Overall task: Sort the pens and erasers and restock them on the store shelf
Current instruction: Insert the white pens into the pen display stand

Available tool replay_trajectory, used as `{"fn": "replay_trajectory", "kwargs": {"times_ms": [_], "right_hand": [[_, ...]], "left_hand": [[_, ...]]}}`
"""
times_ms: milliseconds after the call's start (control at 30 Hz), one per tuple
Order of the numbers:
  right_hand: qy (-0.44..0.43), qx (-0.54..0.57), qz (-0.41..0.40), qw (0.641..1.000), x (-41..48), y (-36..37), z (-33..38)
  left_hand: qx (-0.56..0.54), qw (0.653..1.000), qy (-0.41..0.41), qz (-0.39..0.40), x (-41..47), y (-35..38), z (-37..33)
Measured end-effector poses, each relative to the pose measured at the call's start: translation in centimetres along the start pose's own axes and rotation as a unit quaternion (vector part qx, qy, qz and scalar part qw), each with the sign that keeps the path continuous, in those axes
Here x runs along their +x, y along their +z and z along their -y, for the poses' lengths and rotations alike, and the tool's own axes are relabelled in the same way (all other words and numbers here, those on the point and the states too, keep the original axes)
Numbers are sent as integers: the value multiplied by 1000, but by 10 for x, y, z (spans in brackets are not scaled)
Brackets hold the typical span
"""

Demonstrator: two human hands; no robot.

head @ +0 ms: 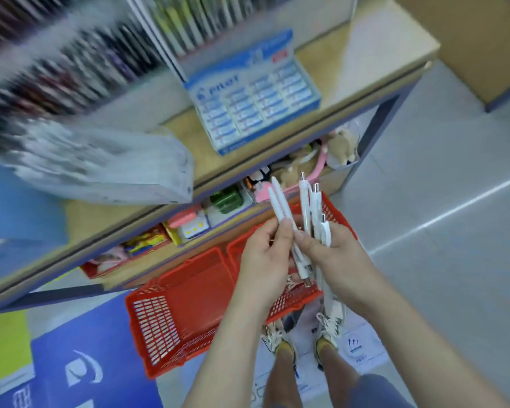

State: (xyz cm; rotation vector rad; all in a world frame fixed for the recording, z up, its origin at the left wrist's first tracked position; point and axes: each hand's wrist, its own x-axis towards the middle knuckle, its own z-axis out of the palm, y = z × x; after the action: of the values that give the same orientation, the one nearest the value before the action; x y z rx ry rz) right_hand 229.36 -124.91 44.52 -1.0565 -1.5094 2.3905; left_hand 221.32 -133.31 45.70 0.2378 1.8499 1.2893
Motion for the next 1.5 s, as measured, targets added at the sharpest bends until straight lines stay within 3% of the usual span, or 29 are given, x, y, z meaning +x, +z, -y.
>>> {"fn": "replay_trajectory", "kwargs": {"times_ms": [167,400,633,767,900,1033,1267,1400,1500], "right_hand": [[-61,15,-41,997,-22,33,53],[-54,64,-56,995,-36,90,84],[-92,-7,-72,993,-32,138,94],[-85,61,-94,990,-23,159,115],[-59,99,-78,990,-9,162,127],[-53,51,-81,994,4,174,123],[-17,-13,-44,999,24,191,109],[-62,-120,-121,983,46,183,105],[-89,-217,-157,959,66,170,96]], "left_hand": [[121,989,82,-27,-53,-21,-39],[64,972,117,-195,-90,-55,-76],[9,969,112,-220,-101,-107,-89],[39,960,111,-255,-104,-142,-98],[90,960,112,-239,-107,-178,-112],[97,958,114,-247,-108,-207,-123],[7,946,138,-295,-91,-239,-148],[139,912,207,-326,-71,-261,-163],[241,884,213,-338,-54,-269,-168]]}}
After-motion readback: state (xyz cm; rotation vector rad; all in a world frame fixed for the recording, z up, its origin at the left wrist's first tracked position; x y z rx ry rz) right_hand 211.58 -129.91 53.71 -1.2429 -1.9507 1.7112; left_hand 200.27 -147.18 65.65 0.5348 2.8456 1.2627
